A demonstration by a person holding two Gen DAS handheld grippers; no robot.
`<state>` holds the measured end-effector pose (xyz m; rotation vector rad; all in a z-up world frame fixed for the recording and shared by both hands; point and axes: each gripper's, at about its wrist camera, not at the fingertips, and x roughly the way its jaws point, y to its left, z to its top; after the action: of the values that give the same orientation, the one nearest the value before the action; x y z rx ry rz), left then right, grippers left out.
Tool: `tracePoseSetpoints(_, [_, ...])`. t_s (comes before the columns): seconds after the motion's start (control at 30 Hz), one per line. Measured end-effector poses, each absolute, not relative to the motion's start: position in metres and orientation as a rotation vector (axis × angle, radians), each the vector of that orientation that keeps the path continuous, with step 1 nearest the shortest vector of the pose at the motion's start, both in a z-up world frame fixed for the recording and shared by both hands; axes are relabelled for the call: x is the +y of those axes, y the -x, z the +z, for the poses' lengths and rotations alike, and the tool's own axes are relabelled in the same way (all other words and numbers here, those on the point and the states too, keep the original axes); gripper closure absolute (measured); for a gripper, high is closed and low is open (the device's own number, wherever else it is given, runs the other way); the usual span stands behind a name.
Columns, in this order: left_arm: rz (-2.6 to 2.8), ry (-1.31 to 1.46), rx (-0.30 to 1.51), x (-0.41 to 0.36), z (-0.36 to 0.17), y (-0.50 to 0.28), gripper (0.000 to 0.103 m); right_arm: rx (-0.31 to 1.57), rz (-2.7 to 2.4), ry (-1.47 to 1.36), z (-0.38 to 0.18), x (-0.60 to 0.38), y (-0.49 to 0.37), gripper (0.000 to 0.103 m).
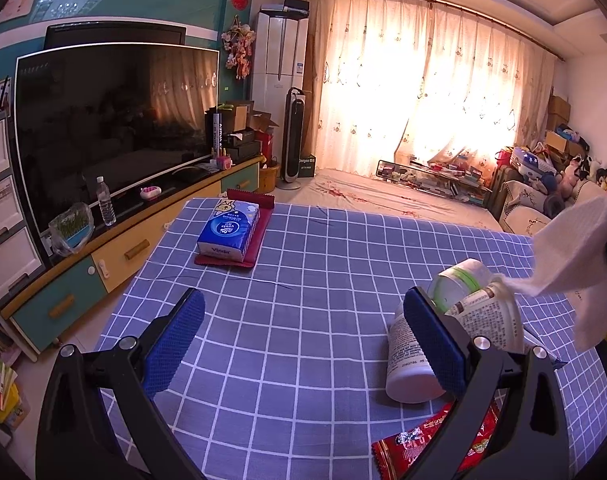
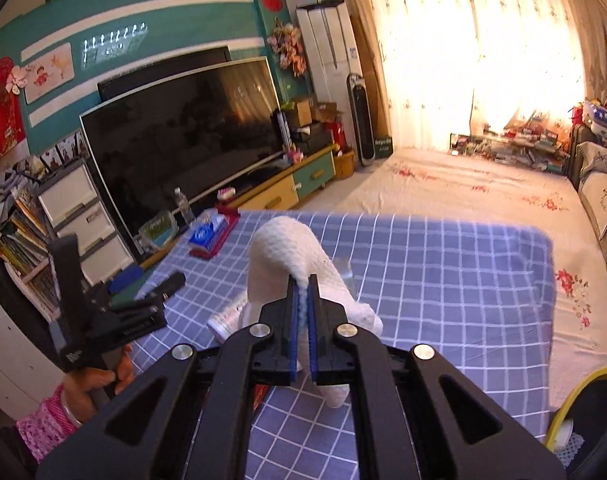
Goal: Collect trash
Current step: 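Carry the tissue over the bin and open the right tool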
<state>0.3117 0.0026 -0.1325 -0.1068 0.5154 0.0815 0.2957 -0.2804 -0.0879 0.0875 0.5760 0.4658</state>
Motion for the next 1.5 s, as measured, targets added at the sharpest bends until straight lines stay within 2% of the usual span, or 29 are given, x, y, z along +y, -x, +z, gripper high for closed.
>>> tracePoseSetpoints(0.2, [0.082,0.1,0.518,0.001,-0.133,-0.312,0.005,0.482,0.376,-0.116,-0.06,-0.327,-0.268,0.099])
tracePoseSetpoints(0.37, [0.082,0.091,0.516,-0.001,-0.132,-0.312,0.005,0.469,0.209,-0.155,-0.062,-0.384,-0.245,0.099])
tracePoseSetpoints(0.63, [0.081,0.082,0.516,-0.003,-0.132,-0.311,0.005,0.561,-0.11,-0.23,-0.102,-0.489,-0.218,0.099])
tracePoseSetpoints(0.9, [0.089,0.072,0.519,-0.004,-0.133,-0.312,0.005,0.714,-0.358,-0.285,-0.175,-0.571,-0.216,0.096])
tracePoseSetpoints(0.97, [0.089,0.071,0.52,-0.004,-0.134,-0.312,0.005,0.775,-0.415,-0.28,-0.193,-0.582,-0.219,0.074])
tracePoseSetpoints(1.0, [0.088,0.071,0.521,-0.004,-0.134,-0.312,0.005,0.78,-0.452,-0.281,-0.199,-0.586,-0.218,0.055])
tracePoseSetpoints(1.1, [0.088,0.07,0.523,-0.004,-0.134,-0.313,0.005,0.75,-0.502,-0.263,-0.196,-0.583,-0.218,0.052])
tracePoseSetpoints(1.33, [0.082,0.054,0.524,-0.007,-0.136,-0.313,0.005,0.474,-0.265,-0.282,-0.126,-0.509,-0.247,0.032])
tracePoseSetpoints(1.5, [0.07,0.043,0.525,-0.01,-0.137,-0.313,0.005,0.399,-0.096,-0.264,-0.116,-0.446,-0.289,0.029])
